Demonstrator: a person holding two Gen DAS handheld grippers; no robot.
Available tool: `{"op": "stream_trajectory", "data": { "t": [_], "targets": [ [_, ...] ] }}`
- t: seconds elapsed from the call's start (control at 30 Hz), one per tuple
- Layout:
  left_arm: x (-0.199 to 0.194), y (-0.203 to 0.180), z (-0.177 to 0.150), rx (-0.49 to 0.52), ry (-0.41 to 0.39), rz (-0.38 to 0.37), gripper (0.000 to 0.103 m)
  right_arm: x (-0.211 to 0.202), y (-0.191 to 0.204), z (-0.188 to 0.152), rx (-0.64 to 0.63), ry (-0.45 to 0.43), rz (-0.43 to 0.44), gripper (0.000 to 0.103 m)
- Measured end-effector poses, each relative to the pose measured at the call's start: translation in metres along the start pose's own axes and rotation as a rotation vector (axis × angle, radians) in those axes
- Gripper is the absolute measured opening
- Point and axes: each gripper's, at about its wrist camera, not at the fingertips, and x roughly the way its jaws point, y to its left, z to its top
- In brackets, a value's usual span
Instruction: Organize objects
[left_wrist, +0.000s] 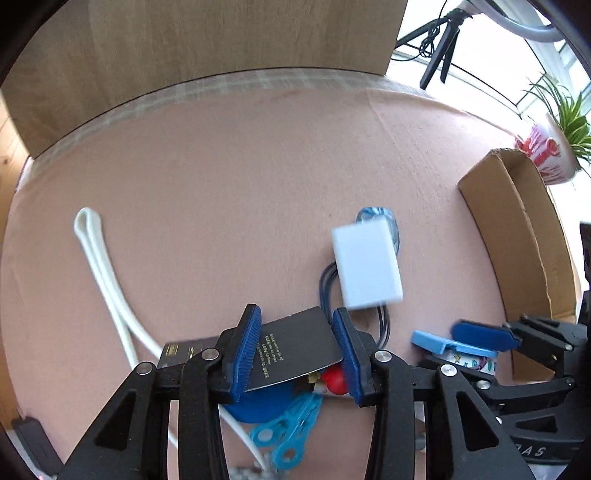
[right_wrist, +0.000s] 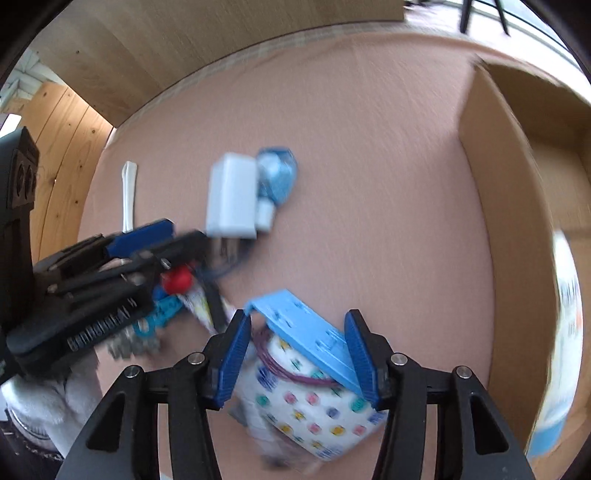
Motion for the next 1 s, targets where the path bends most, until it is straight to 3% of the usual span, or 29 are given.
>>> {"op": "stream_trajectory", "data": {
  "t": [0.13, 0.23, 0.33, 0.5, 0.77, 0.87, 1.0],
  "targets": [
    [-0.021, 0.008, -0.015, -0.047, -0.043, -0.017, 0.044, -0.012, -0.026, -0.028, 0.118, 0.005, 0.054, 0.049],
    [-0.039, 0.008, -0.025, -0.049, -0.077, -0.012, 0.044, -0.023, -0.027, -0.050, 0.083, 0.004, 0.030, 0.049],
    [-0.061, 0.009, -0.040, -0.051, -0.113, -0.023, 0.044, -0.042, -0.023, -0.063, 0.056, -0.058, -0.009, 0.049],
    [-0.076, 0.006, -0.064, -0.039, -0.133, -0.043, 0.044, -0.072, -0.011, -0.066, 0.008, -0.169, 0.015, 0.049],
    [-0.079, -0.020, -0.120, -0.030, -0.086, -0.124, 0.044, -0.067, 0.008, -0.076, -0.070, -0.132, 0.049, 0.049],
    [-0.075, -0.029, -0.136, -0.034, -0.067, -0.152, 0.044, -0.056, 0.009, -0.081, -0.109, -0.104, -0.004, 0.049],
    [-0.074, -0.036, -0.145, -0.031, -0.054, -0.162, 0.044, -0.035, 0.013, -0.076, -0.156, -0.067, -0.053, 0.041]
  ]
}}
